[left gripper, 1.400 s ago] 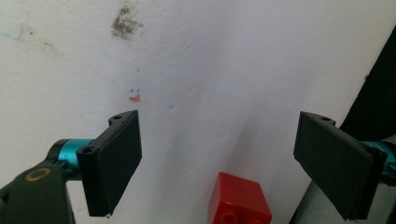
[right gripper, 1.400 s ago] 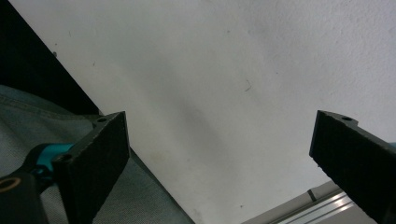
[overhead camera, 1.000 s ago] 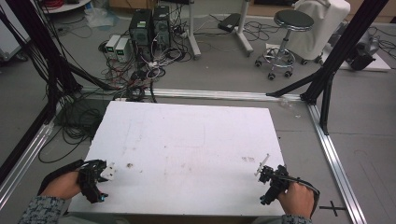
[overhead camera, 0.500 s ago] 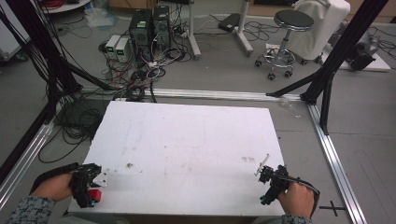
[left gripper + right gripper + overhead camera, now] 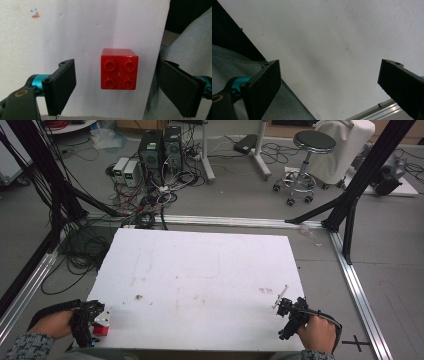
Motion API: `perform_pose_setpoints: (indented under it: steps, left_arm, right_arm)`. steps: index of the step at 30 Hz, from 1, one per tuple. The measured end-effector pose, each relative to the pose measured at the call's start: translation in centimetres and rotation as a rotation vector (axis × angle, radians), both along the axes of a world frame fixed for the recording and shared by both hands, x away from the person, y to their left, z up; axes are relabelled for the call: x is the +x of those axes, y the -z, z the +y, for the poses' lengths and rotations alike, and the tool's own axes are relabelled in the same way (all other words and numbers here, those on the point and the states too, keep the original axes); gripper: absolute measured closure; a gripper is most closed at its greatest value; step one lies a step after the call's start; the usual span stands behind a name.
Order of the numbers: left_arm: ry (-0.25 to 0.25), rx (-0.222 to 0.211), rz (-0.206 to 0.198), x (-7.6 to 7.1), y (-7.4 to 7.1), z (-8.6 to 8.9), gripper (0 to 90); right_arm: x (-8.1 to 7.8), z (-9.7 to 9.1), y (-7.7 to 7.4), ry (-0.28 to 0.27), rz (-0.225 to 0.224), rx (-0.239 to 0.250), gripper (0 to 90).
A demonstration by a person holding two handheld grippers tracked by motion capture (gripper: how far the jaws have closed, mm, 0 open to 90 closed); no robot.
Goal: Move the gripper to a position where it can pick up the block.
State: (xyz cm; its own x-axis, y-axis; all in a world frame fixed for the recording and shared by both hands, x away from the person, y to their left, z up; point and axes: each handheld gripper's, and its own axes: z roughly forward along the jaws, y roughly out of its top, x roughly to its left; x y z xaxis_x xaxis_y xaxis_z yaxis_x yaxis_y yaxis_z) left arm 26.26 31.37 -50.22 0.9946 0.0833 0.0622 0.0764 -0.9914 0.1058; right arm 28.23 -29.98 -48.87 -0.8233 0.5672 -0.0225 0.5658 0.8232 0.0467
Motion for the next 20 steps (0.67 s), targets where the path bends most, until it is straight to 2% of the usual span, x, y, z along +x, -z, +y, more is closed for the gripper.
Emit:
perform_pose_setpoints:
  steps: [6,10,20]
  left_arm:
    - [0.019,0.018,-0.002,-0.1,0.9,0.1,16.2]
    - [0.025,0.013,0.001,-0.1,1.3,0.0,16.1]
    - [0.021,-0.004,0.003,-0.2,1.2,0.1,16.1]
  right_arm:
    - [0.0,0.0,0.0,0.001,0.003,0.000,4.3]
    - [0.0,0.0,0.0,0.001,0.005,-0.005,4.3]
    - [0.0,0.0,-0.1,0.001,0.006,0.002,4.3]
